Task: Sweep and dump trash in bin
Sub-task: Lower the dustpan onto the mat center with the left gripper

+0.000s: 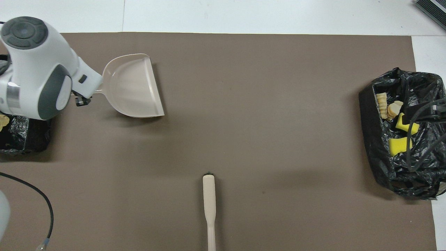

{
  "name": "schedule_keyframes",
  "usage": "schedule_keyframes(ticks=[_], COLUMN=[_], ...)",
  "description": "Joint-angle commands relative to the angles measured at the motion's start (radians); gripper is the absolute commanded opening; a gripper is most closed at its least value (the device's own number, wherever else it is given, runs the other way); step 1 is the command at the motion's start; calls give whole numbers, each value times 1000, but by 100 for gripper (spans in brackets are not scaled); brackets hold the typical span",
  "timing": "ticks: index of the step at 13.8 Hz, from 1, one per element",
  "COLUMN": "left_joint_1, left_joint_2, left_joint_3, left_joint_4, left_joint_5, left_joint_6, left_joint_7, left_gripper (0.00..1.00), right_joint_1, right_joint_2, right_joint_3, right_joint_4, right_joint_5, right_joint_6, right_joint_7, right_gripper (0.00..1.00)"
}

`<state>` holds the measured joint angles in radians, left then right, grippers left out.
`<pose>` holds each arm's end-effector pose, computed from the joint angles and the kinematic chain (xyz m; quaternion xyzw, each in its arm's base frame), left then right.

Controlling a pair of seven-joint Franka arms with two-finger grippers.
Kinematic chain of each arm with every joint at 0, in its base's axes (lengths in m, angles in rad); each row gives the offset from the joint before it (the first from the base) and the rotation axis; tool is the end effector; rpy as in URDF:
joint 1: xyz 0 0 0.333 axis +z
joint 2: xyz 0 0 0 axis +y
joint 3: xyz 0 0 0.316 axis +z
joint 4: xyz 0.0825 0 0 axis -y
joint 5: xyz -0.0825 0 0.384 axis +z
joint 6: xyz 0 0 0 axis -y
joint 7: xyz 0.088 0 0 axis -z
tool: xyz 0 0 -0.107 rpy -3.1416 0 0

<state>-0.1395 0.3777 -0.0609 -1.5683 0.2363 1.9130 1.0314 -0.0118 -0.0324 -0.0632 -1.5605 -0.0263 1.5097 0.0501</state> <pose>0.6567 -0.1114 0.4244 -0.7887 0.6065 0.0545 0.0844 0.5366 -0.0439 0.6417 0.9979 -0.0632 -0.0094 0.0120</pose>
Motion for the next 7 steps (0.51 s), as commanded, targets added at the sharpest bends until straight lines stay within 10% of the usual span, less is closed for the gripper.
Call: schedule_keyframes(ticks=[1,7], left_joint_1=[-113,-296], left_joint_2=[-54,-60], left_joint_3=[21,19], left_joint_4=[-110,-156], left_joint_5=[-67,-120], left_joint_6=[59,75], left_joint_7=[-288,-980], left_gripper=[0,0], right_joint_1=[9,9], right_joint_2=[-29,-30], right_joint_3=[3,6], right_joint_4=[7,7], right_joint_5=[-3,28], right_joint_6=[-49,-45], right_joint_7=[84,99], right_gripper=[100,100])
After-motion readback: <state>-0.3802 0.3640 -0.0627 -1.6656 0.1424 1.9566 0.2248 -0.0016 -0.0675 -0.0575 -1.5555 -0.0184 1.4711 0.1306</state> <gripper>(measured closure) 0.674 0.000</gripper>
